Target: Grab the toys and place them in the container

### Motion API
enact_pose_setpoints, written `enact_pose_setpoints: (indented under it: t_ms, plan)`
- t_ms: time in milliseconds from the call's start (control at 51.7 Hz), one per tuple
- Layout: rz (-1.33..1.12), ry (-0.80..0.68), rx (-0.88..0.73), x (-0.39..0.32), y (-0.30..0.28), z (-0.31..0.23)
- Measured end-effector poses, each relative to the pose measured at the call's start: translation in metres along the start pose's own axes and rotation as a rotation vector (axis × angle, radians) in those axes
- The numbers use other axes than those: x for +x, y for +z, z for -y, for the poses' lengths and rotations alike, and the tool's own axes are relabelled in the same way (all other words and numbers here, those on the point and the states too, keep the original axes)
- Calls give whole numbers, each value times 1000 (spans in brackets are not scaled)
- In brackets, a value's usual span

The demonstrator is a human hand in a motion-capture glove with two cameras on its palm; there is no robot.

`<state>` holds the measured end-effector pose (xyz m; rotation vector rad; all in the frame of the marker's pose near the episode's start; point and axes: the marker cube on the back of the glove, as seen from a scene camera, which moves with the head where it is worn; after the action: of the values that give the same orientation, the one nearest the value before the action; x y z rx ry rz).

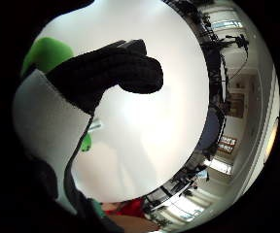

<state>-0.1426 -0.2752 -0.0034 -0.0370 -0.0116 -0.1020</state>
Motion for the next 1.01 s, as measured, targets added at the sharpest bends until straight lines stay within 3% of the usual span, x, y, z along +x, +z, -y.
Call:
enact_pose_setpoints:
  t_ms: [561, 851, 1006]
  plan:
    - [21, 74, -193, -1, 37, 4]
    - [94, 130, -74, 6, 31, 9]
    - [57, 169, -88, 17, 18, 0]
